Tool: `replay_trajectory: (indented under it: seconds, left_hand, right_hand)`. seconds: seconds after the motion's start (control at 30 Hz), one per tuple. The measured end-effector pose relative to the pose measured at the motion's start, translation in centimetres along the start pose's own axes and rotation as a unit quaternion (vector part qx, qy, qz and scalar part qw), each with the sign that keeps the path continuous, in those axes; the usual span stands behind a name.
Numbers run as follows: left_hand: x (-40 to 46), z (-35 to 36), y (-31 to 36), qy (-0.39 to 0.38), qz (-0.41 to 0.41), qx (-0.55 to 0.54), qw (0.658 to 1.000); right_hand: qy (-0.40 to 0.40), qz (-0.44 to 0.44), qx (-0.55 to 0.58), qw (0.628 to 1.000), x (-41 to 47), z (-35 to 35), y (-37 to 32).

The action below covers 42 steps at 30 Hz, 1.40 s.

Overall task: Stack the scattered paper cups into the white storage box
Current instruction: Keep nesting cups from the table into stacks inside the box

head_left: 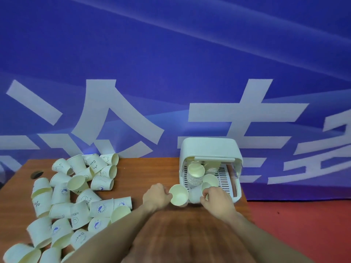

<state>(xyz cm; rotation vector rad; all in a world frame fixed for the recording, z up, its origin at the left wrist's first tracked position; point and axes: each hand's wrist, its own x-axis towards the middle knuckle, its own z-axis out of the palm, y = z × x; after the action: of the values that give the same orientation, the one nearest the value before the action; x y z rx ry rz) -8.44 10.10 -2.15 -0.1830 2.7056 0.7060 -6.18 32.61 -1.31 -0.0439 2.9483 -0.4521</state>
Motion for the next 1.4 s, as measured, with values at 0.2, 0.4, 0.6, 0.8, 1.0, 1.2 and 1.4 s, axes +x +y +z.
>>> replay_trajectory:
  seconds: [0.2,0.4,0.6,0.8,1.0,1.2,1.4]
  left_hand:
    - [0.0,1.5,5.8,0.018,-0.001,-0.042,0.999]
    - [1.3,3.3,10.0,0.022,-0.03,-0.135,0.99]
    - [2.7,5.4,12.6,0.051,-0.067,-0.157,0.984]
    - [4.2,6.8,14.0,0.062,-0.1,-0.144,0.983]
    - [5.5,8.4,14.4,0.036,-0.124,-0.129,0.983]
    - [6.5,9.7,14.1,0.016,-0.133,-0.11,0.985]
    - [6.9,9.9,13.8,0.006,-0.129,-0.097,0.987]
  right_hand:
    - [0.036,0.035,0.026,0.998,-0.7,-2.4,4.8]
    - [0.063,0.07,0.042,0.995,-0.7,-4.2,8.6]
    - [0.053,0.084,0.038,0.994,-0.4,-4.4,11.8]
    - [0.042,0.089,0.043,0.994,0.8,-4.5,14.1]
    - [0.035,0.087,0.059,0.994,2.1,-4.1,15.7]
    - [0.032,0.082,0.066,0.994,3.0,-3.2,16.2]
    - [0.025,0.077,0.072,0.994,3.5,-3.2,16.0]
